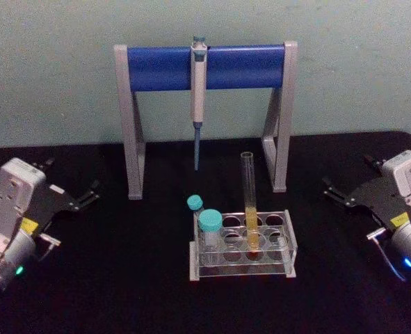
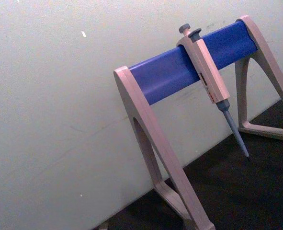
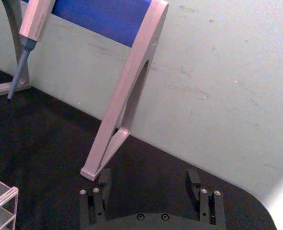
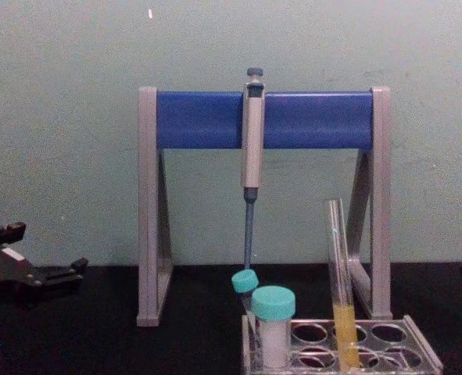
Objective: Pick up the test tube from the test tube rack, shake it, then place it back into the test tube rack.
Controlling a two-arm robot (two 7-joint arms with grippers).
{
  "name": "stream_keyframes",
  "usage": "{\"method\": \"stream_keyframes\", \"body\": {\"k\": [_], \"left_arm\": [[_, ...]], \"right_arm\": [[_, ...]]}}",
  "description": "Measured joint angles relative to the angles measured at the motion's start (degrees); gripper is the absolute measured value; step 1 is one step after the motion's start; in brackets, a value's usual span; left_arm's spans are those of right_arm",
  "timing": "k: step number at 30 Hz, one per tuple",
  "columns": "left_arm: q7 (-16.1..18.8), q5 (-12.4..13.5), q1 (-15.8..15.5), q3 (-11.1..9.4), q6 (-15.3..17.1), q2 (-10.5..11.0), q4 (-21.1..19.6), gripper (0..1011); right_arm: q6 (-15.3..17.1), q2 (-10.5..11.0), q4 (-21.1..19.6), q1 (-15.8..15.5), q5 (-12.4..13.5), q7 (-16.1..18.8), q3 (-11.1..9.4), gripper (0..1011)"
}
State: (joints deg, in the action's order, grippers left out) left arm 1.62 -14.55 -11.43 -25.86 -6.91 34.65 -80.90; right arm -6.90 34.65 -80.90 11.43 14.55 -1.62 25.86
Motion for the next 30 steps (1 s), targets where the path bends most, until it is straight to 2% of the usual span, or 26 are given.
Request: {"method": "stream_keyframes", "body": {"k": [14,20,24,30], "left_arm": [[0.0,0.0,0.0,0.0,0.0,0.0,0.0,1010],[0.0,0.0,0.0,0.0,0.0,0.0,0.0,1010],[0.0,0.0,0.0,0.0,0.0,0.0,0.0,1010],[0.0,0.0,0.0,0.0,0.0,0.0,0.0,1010]], "right_arm": [[0.0,0.0,0.0,0.0,0.0,0.0,0.0,1000],[0.3,-0.1,-0.9,-0.7,0.0,1.0,-1.0,1000],[0.9,0.1,-2.3,-1.8,0.7,2.2,-1.9,1000],[2.2,0.8,-6.2,-4.2,3.9,5.7,-3.4,1000]]}}
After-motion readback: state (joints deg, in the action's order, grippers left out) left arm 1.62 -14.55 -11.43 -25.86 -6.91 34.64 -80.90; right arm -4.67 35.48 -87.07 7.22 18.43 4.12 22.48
